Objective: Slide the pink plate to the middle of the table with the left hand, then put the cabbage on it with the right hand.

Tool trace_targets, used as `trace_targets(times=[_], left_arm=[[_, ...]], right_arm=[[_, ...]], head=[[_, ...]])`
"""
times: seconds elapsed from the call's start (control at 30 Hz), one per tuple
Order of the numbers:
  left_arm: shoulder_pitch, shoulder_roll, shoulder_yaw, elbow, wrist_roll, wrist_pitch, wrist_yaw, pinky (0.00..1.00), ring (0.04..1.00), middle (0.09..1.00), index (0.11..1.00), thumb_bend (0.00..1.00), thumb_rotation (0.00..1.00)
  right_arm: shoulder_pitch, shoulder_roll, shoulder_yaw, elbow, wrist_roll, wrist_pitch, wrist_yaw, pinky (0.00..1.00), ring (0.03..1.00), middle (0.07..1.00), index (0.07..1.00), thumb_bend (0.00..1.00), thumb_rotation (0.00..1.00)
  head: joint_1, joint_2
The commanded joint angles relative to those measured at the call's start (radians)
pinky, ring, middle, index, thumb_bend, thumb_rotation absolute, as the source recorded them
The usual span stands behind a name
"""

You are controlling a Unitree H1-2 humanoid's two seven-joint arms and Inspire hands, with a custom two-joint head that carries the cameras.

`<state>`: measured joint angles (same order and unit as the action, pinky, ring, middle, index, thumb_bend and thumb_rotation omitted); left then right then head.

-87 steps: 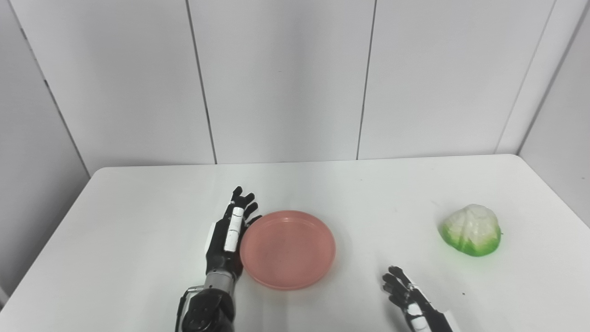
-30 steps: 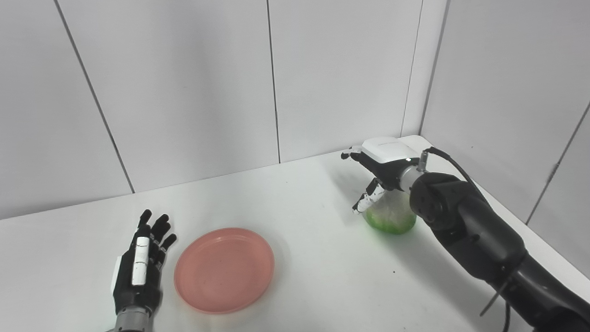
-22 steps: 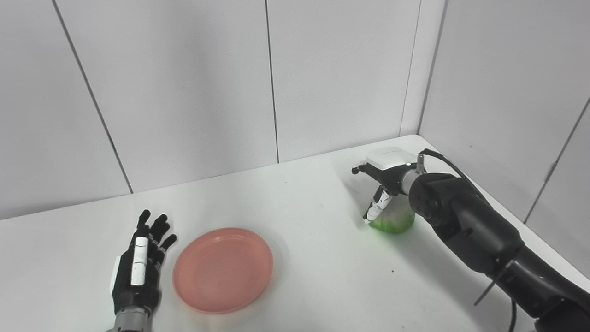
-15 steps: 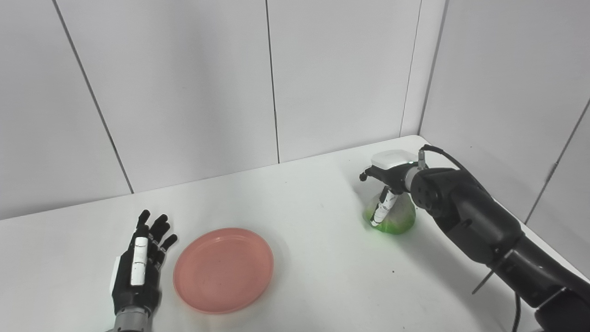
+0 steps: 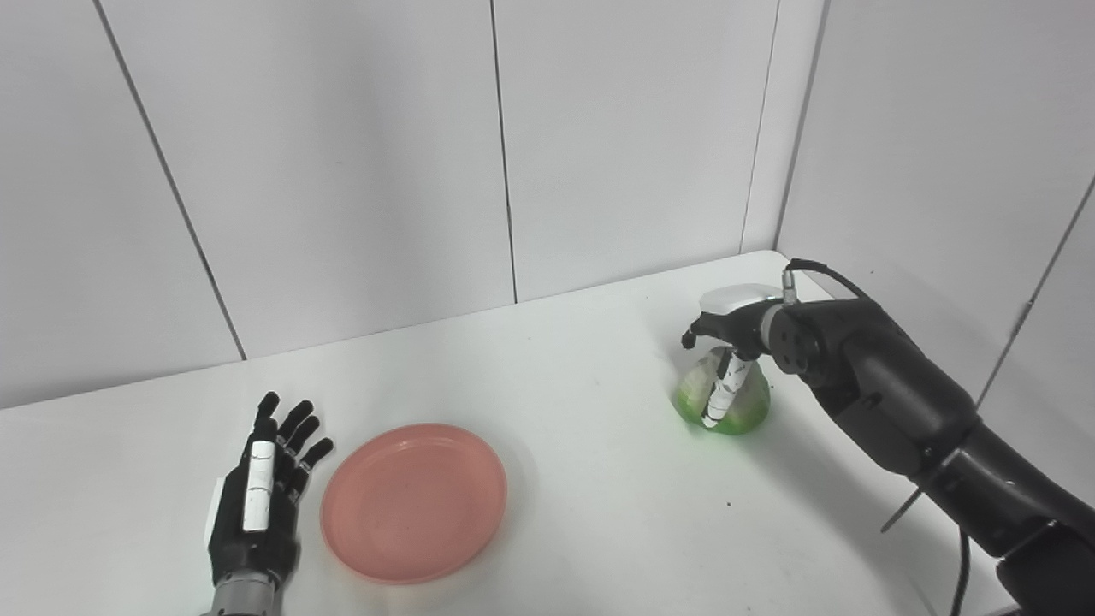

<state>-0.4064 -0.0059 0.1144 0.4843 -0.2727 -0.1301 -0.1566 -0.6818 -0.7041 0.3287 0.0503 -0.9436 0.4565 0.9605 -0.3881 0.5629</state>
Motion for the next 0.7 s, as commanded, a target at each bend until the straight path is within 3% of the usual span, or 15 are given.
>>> trace_targets(times=[0.0,0.1,0.33,0.53,0.67], left_arm=[[0.076,0.003,-0.002,0.049,0.003,0.005,-0.012,0.80,0.894,0.869,0.953,0.86,0.75],[0.075,0.003,-0.003,0.052,0.007,0.001,-0.009,0.78,0.886,0.870,0.953,0.88,0.74],[0.081,-0.002,-0.003,0.049,0.000,0.006,-0.013,0.78,0.876,0.851,0.939,0.93,0.72],[0.089,-0.001,-0.005,0.037,-0.002,0.017,-0.016,0.78,0.872,0.845,0.935,0.91,0.72],[0.095,-0.007,0.003,0.032,-0.019,0.027,-0.019,0.80,0.879,0.840,0.924,0.91,0.70]], right_arm=[[-0.035,-0.020,-0.021,-0.024,-0.022,0.012,0.007,0.77,0.921,0.925,0.839,1.00,0.32],[-0.032,-0.024,-0.012,-0.013,-0.018,0.006,0.000,0.77,0.927,0.938,0.841,1.00,0.34],[0.026,0.003,-0.033,0.033,0.038,-0.019,-0.141,0.74,0.902,0.909,0.812,1.00,0.30],[0.039,0.006,0.016,0.062,0.011,-0.021,-0.165,0.71,0.896,0.907,0.827,1.00,0.39],[0.047,0.010,0.036,0.111,0.023,-0.062,-0.215,0.70,0.882,0.899,0.829,0.99,0.45]], head=[[0.000,0.001],[0.000,0.002],[0.006,0.009],[0.011,0.010],[0.027,0.014]])
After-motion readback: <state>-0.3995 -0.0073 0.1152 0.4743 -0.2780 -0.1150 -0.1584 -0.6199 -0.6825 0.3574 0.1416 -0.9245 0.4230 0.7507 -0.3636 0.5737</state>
